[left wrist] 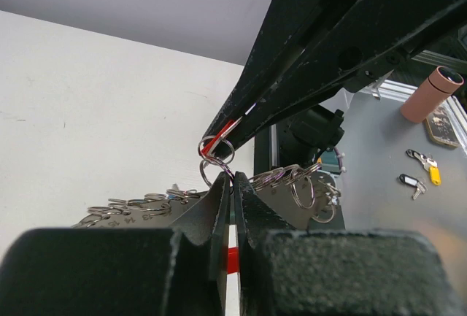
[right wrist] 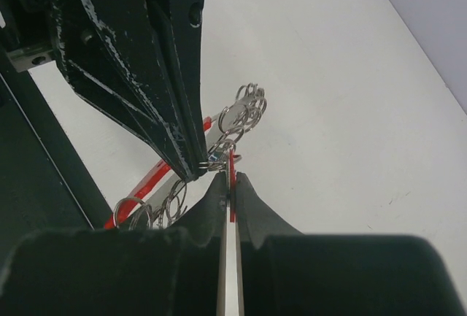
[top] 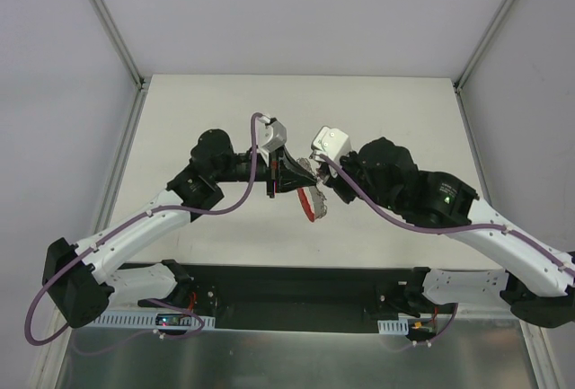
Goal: Remove the keys from the keyring
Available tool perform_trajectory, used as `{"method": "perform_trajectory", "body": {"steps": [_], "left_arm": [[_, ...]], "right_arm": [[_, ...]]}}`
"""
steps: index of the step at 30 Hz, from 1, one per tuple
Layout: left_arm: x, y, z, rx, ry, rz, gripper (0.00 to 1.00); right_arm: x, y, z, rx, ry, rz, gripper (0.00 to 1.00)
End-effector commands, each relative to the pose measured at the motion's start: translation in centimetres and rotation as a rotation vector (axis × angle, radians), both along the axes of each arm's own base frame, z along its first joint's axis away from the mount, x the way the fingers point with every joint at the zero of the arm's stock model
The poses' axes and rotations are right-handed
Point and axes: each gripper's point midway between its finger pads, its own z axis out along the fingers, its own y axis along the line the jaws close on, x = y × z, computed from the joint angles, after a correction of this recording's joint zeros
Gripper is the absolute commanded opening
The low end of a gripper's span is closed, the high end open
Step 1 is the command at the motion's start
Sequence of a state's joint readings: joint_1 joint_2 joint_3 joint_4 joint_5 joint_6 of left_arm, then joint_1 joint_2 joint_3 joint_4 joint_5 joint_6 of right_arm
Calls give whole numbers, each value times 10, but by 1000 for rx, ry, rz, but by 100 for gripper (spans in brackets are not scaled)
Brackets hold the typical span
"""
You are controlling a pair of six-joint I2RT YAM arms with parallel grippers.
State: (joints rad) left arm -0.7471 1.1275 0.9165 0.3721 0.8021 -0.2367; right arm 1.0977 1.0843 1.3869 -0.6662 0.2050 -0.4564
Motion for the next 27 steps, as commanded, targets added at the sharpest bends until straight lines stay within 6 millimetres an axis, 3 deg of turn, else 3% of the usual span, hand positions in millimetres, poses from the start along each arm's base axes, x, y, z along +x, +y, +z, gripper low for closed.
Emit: {"method": "perform_trajectory", "body": {"steps": [1, 14, 27], "left_arm": [[-13, 5, 14, -54, -91, -36, 0], [-23, 14, 31, -145, -176, -35, 0], [-31, 19, 42, -203, -236, -51, 0]], "right_arm": [[4, -3, 30, 114, -60, -36, 1], [0, -11, 17, 138, -43, -38, 1], [-14, 1, 0, 185, 4, 42, 1]]}}
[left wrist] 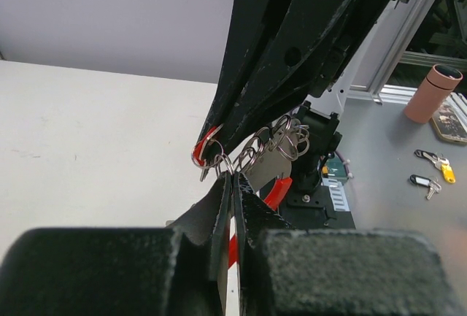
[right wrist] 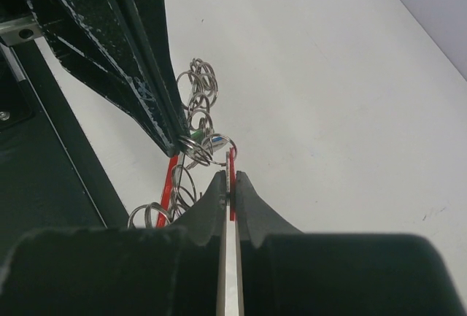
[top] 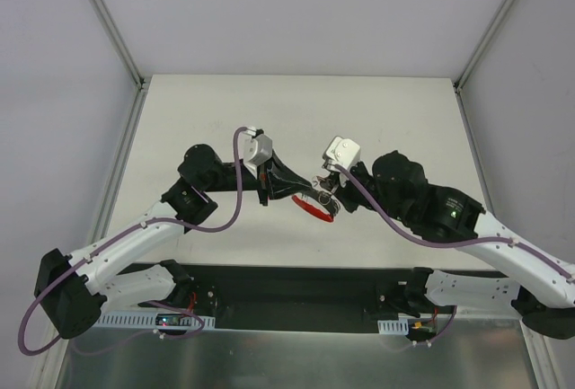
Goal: Remove the keys from the keyring
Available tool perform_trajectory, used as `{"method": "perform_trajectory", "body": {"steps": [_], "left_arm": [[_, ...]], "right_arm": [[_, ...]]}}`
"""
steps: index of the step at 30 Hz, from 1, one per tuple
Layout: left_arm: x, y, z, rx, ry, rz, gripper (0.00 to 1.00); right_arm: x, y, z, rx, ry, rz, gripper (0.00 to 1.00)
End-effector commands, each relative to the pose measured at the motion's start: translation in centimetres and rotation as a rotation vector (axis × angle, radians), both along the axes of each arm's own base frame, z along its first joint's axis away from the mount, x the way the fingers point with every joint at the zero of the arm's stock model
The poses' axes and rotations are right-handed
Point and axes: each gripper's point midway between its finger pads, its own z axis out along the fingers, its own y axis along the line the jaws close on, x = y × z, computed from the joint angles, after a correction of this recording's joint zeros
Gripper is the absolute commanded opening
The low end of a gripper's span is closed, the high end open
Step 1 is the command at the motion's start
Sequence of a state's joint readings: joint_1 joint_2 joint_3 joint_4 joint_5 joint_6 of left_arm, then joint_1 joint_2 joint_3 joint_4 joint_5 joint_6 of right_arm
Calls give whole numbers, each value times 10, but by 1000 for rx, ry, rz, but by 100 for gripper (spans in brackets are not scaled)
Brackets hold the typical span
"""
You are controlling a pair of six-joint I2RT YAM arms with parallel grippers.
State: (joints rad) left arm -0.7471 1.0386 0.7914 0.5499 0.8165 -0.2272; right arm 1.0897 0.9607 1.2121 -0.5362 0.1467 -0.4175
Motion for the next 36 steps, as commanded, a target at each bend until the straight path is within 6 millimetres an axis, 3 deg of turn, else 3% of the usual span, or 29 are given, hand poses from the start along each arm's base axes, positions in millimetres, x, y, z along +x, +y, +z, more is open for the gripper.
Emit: {"method": "perform_trajectory", "body": {"steps": [1, 27, 36], "left_arm": [[-16, 8, 35, -112, -127, -31, 0], [-5, 14, 40, -133, -161, 54, 0], [-10, 11, 35, -125, -144, 4, 0]], "right_arm": [[-3, 6, 14, 85, -7, 21, 1], [-18, 14, 7, 111, 3, 111, 1], [-17, 9, 6, 115, -9, 95, 1]]}}
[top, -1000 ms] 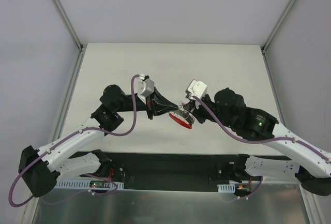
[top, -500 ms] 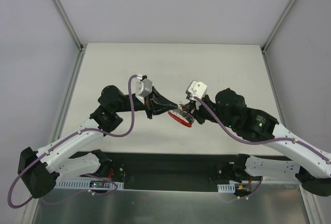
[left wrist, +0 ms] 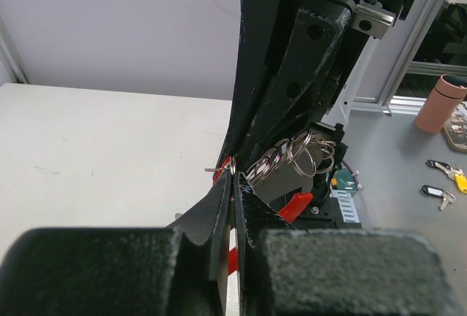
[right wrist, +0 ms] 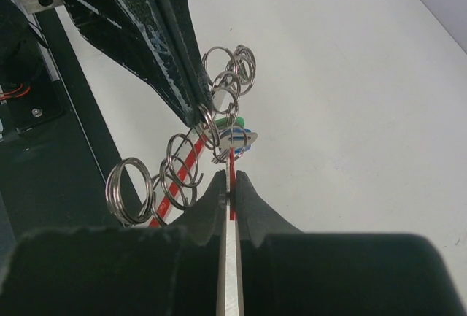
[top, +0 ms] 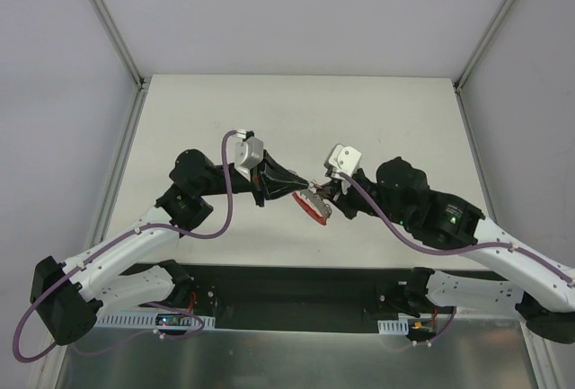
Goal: Remove the keys from the keyring
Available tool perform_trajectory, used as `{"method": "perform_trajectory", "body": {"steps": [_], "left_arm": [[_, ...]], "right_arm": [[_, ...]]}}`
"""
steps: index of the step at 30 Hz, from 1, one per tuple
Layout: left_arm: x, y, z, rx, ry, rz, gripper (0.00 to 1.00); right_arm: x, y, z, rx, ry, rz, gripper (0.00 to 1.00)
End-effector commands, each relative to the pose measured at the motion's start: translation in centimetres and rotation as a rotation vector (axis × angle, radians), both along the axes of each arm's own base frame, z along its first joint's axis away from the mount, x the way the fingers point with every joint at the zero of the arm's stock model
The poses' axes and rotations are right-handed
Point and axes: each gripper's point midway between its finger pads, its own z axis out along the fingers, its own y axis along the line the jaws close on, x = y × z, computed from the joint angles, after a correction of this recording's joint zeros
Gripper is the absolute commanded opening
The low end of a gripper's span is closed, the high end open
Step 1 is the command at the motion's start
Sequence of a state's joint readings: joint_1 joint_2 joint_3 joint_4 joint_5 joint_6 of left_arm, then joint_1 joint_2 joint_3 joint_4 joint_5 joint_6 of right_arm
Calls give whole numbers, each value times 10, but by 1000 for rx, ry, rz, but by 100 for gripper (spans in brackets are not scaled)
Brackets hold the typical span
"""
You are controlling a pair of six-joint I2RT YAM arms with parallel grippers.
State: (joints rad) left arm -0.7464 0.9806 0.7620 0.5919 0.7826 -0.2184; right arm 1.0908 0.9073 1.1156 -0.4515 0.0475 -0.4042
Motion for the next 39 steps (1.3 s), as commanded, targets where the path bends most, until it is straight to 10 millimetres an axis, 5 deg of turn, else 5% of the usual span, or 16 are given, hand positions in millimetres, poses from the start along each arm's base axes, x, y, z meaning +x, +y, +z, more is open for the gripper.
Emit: {"method": "perform_trajectory", "body": {"steps": [1, 8, 17, 31, 39], "left_arm": [[-10, 2, 22, -73, -97, -45, 0], [-24, 1, 16, -40, -114, -150, 0], [-35, 2, 14, -13, -140, -232, 0], [-48, 7, 10, 25, -184, -319, 0], [-47, 6, 9, 29, -185, -319, 0]], "right_arm": [[-2, 0, 16, 57, -31, 3, 1], [-10, -12, 34, 125, -54, 14, 32], [-17, -27, 51, 130, -168, 63, 43], [-67, 13, 45, 166, -201, 473, 41], [-57, 18, 41, 151, -204, 433, 31]]}}
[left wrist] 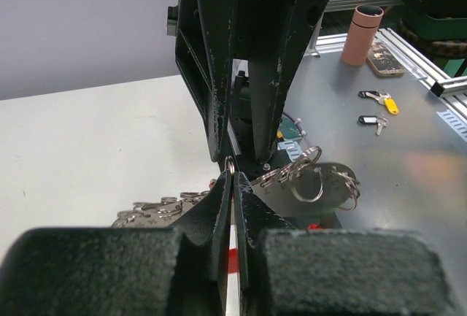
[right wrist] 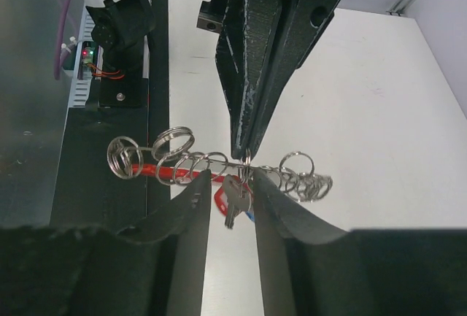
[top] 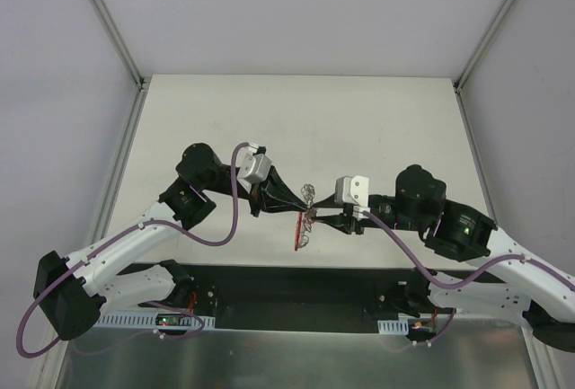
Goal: Remove the keys from the keyring
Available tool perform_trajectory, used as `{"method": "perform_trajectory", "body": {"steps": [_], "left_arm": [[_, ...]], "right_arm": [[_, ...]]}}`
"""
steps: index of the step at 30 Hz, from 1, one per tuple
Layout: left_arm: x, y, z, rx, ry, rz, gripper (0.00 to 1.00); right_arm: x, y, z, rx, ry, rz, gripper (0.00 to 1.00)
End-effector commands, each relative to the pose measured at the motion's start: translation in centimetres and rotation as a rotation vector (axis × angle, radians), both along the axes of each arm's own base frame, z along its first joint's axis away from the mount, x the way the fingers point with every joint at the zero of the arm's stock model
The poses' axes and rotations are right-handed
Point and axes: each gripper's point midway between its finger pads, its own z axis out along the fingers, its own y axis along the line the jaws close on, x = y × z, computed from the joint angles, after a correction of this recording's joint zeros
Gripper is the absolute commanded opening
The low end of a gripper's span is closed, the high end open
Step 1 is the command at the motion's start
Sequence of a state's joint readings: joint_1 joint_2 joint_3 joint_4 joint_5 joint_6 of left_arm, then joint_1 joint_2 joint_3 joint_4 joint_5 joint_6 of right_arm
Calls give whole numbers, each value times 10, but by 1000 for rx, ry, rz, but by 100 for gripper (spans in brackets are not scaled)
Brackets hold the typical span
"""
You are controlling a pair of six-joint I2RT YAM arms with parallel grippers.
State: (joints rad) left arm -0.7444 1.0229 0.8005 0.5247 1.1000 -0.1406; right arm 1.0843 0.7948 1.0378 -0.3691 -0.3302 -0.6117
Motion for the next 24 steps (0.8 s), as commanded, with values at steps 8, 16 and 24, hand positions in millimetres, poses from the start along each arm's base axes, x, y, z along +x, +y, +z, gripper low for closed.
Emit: {"method": "perform_trajectory", "body": {"steps": [8, 16, 24], "left_arm": [[-3, 4, 26, -77, -118, -15, 0], [31, 0, 19, -15, -63, 193, 21], [37, 4, 16, 39, -50, 251, 43]], "right_arm": [[16, 11, 12, 34, -26, -58, 10], [24, -2, 11, -52, -13, -132, 1], [28, -11, 13, -186, 42, -181, 1]]}}
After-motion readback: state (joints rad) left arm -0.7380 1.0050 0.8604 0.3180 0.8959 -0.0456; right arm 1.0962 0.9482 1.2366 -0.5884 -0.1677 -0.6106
